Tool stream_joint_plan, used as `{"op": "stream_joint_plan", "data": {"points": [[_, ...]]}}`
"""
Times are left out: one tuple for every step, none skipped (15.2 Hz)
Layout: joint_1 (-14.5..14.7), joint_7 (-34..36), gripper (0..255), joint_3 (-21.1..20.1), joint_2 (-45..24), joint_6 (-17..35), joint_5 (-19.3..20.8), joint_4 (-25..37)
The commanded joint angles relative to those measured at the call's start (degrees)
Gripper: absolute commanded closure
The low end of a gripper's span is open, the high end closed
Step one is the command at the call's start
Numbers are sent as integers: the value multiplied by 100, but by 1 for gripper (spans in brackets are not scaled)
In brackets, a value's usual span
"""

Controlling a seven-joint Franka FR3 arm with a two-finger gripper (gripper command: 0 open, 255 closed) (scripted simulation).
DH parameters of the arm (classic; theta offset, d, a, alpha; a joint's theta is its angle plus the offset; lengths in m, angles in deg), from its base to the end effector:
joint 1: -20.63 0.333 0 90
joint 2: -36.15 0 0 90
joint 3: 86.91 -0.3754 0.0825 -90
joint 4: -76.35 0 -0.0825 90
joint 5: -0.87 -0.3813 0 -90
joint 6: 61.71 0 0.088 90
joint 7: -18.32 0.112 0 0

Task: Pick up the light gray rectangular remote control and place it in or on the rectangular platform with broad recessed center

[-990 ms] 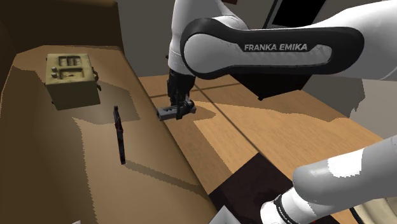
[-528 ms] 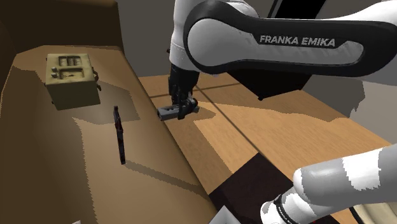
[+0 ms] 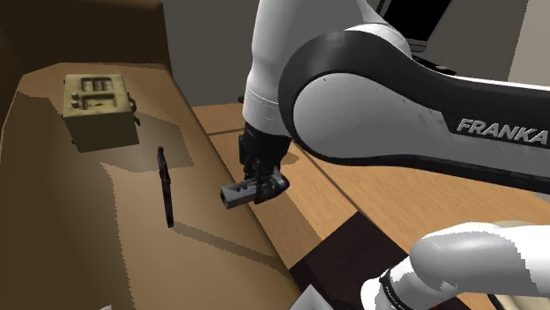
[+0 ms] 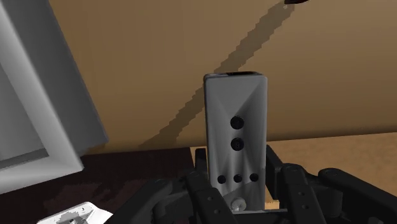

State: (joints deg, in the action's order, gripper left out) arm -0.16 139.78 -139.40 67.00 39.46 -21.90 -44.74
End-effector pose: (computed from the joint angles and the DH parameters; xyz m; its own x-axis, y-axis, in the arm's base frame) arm 0.3124 0.3290 0.5776 -0.1448 -0.9894 0.0146 -0.9891 0.1443 -0.0300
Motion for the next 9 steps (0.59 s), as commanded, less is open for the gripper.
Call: {"op": "stream_joint_plan", "data": {"points": [[214, 141, 255, 30, 244, -151, -167, -48], [329, 212, 255, 40, 372, -206, -253, -97], [442, 289, 255, 44, 493, -261, -335, -140], [552, 370, 255, 43, 609, -317, -415, -177], [660, 457, 255, 39, 719, -373, -491, -207], [765, 549, 255, 29, 823, -429, -565, -231], [866, 643, 255, 14, 923, -485, -639, -249], [965, 743, 255, -5, 1018, -541, -710, -260], [1061, 846, 255, -28, 1106, -596, -779, -265]]}}
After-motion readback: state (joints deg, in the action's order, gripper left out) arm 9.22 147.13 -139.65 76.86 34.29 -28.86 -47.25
